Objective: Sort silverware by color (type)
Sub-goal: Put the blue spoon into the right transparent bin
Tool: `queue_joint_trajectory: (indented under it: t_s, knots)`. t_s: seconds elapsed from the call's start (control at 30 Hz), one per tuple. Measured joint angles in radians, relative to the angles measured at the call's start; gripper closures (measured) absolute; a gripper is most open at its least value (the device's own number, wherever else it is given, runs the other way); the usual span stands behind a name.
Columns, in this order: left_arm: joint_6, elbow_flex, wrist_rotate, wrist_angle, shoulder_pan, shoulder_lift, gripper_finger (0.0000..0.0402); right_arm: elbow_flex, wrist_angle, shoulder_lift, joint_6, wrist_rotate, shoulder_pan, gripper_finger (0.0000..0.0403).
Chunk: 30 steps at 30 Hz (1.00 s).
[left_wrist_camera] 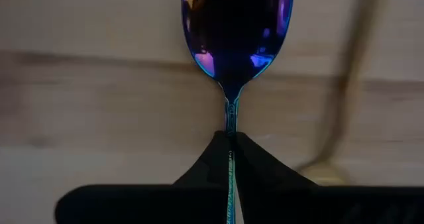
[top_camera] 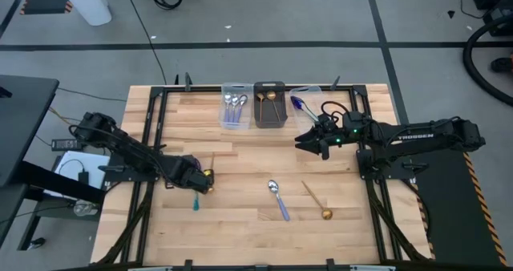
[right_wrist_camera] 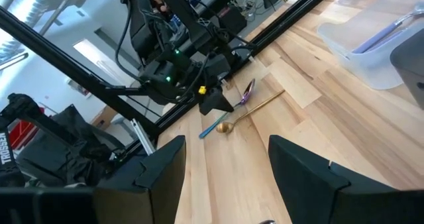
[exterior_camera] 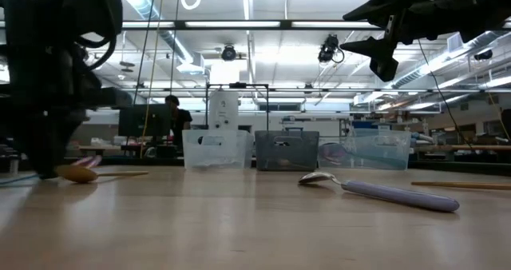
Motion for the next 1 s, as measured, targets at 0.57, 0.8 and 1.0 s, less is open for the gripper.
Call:
queue_joint_trajectory:
  t_s: [0.57,0.8,1.0]
  knots:
    - [0.028,0.0,-0.048,0.023,0.004,-0.004,0.0389,0.0,-0.003,0.0,-0.007,-0.003,0.0,0.0178]
    - [0.03,0.0,-0.062,0.023,0.003,-0.008,0.0389,0.0,-0.003,0.0,-0.019,0.005,0.0,0.0178]
    - [0.075,0.017,-0.098,0.021,0.002,-0.015,0.0389,0.0,-0.003,0.0,-0.019,0.005,0.0,0.0178]
